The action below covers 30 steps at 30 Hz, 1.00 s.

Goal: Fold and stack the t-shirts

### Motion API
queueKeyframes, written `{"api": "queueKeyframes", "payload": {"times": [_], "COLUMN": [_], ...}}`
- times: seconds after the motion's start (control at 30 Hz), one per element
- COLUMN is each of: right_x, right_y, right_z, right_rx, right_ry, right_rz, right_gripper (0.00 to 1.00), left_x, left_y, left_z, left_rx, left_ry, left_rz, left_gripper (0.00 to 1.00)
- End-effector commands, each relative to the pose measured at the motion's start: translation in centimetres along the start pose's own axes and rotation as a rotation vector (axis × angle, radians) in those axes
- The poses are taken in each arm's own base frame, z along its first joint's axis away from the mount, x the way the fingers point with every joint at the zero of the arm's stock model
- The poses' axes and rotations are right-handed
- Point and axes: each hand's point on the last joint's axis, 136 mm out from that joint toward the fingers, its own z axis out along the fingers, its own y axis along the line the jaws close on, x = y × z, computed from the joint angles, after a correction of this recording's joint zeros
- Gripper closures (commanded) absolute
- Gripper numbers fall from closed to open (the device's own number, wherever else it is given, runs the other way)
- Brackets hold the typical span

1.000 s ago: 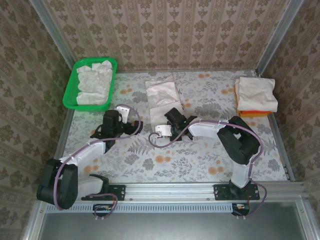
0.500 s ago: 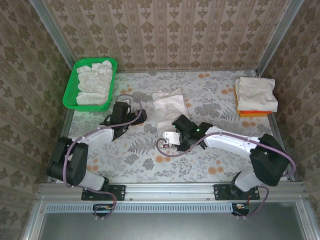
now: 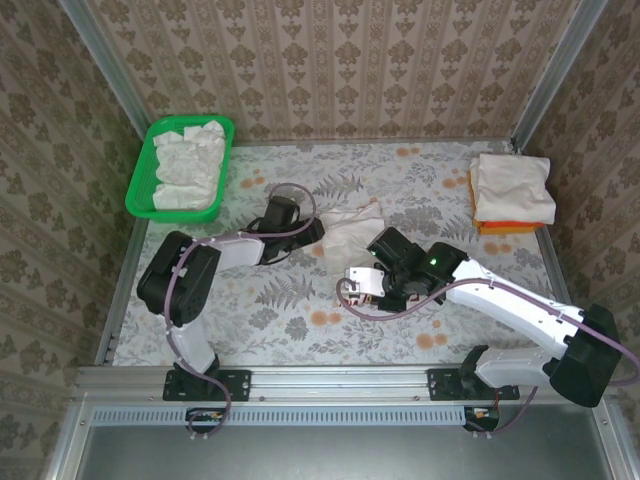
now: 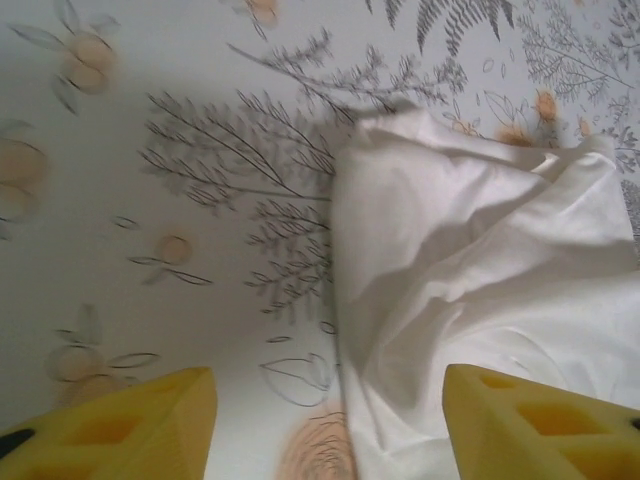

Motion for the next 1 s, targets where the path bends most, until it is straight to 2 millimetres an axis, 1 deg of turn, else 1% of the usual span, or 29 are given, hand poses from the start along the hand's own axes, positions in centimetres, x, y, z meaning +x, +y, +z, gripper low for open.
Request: {"api": "queueKeyframes", "payload": {"times": [0.0,0.07,0.17,0.3,0.33,0.43,0.57,0.73,0.87,0.97], "right_x": [0.0,0.1,0.3,0.4,0.4,0.2,-0.1,-0.5,-0.8,-0.9], "right_y": [-0.4,-0.6,-0.6,-0.7,-0.8,-1.2,-1.8,-3.1,-5.0,-6.6], "right_z": [-1.1,-0.9,-0.6,-0.5,-0.6,-0.9,-1.4,-1.9,-2.2,-2.3], "right_rx": [0.021,0.020,0.015,0.024,0.028,0.040,0.058,0.093,0.124,0.134], "right_ry": [0.005,0.007,0.019,0.018,0.015,0.011,0.004,0.001,-0.008,-0.003], "right_rz": [-0.012,-0.015,-0.014,-0.010,-0.010,-0.007,-0.010,-0.019,-0.022,-0.025], "right_gripper": [1.00,1.00,1.00,1.00,1.00,1.00,1.00,1.00,1.00,1.00], "left_x": [0.3,0.8,1.2,1.9,2.2,2.8,3.7,4.8,5.9,6.2], "left_y": [-2.2,-2.6,-2.8,-2.0,-1.8,-1.0,0.3,1.3,2.0,2.3], "left_z": [1.0,1.5,2.2,3.0,3.1,3.7,4.3,4.9,5.4,5.5], "left_rx": [0.049,0.043,0.044,0.023,0.016,0.001,-0.034,-0.050,-0.051,-0.047], "left_ry": [0.022,0.039,0.054,0.078,0.087,0.108,0.139,0.165,0.198,0.205], "left_rz": [-0.032,-0.020,-0.022,-0.032,-0.034,-0.038,-0.057,-0.067,-0.083,-0.103], "left_gripper": [0.43,0.46,0.56,0.71,0.73,0.77,0.78,0.87,1.00,1.00]}}
